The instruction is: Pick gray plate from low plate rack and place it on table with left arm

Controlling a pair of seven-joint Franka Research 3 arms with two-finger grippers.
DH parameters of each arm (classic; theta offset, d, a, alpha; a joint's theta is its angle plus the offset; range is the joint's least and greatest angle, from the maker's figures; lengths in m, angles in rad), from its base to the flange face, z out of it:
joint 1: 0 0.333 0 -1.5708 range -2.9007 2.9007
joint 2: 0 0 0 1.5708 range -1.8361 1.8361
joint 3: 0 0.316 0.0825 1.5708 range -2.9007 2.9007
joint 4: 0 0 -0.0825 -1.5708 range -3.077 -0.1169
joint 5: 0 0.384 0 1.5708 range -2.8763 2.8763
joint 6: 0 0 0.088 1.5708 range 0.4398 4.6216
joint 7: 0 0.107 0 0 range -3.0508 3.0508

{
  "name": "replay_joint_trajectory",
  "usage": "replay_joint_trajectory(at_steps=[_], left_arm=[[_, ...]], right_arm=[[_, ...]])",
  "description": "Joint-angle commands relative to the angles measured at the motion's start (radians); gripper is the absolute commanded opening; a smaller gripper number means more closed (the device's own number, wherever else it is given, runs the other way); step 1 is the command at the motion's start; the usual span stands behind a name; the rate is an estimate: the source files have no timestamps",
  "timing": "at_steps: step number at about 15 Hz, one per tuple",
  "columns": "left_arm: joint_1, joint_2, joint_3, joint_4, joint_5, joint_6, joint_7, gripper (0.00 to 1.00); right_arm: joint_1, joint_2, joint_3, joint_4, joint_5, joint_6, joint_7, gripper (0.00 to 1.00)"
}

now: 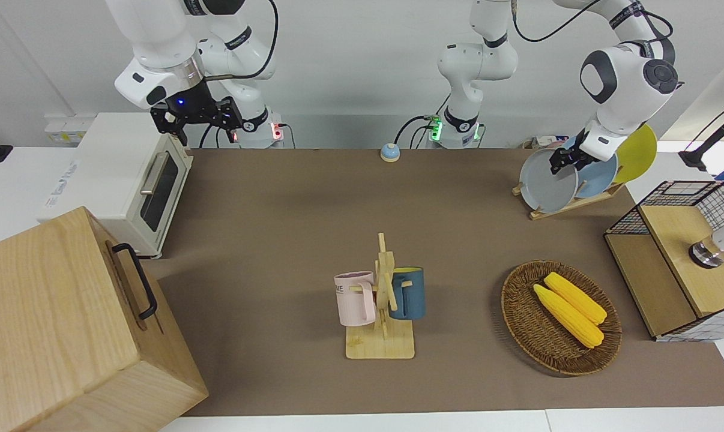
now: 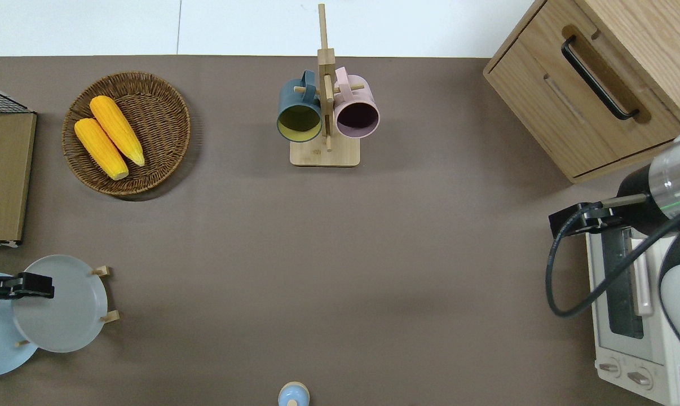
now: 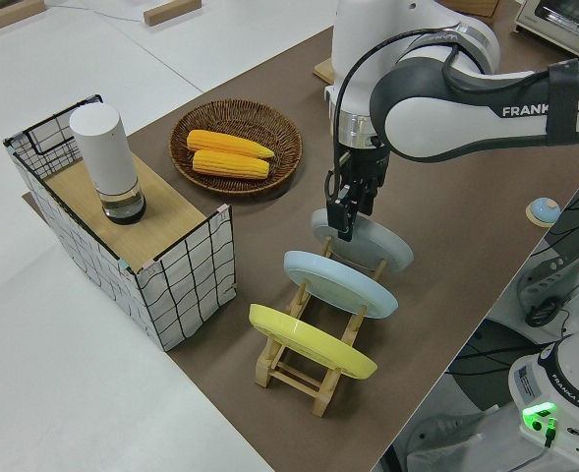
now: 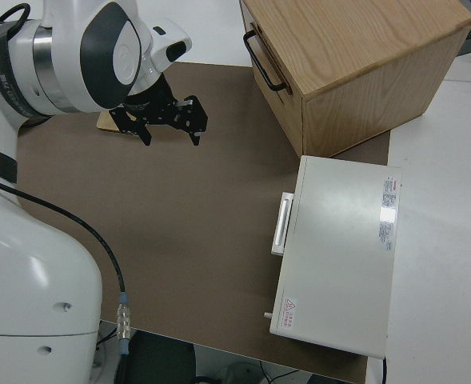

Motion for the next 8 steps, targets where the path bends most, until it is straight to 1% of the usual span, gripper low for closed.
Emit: replay_joint_trajectory(at_steps=[1, 2, 3, 8], left_arm=[[-0.007, -0.036, 0.006, -0.035, 0.019, 0.018, -0.006, 0.26], [-0.007, -0.036, 0.006, -0.035, 0.019, 0.018, -0.008, 0.18], [-0.007, -0.034, 0.011, -0.035, 0.019, 0.018, -0.011, 0.14], [-0.007, -0.034, 0.011, -0.035, 0.019, 0.020, -0.012, 0.10]], right_arm=[[-0.023, -0.002, 0.020, 0.007, -0.006, -0.011, 0.012, 0.983], [-0.023, -0.002, 0.021, 0.006, -0.006, -0.012, 0.012, 0.983], [-0.023, -0.002, 0.020, 0.007, -0.006, -0.011, 0.012, 0.983], [-0.023, -0.002, 0.021, 0.007, -0.006, -0.011, 0.012, 0.983]])
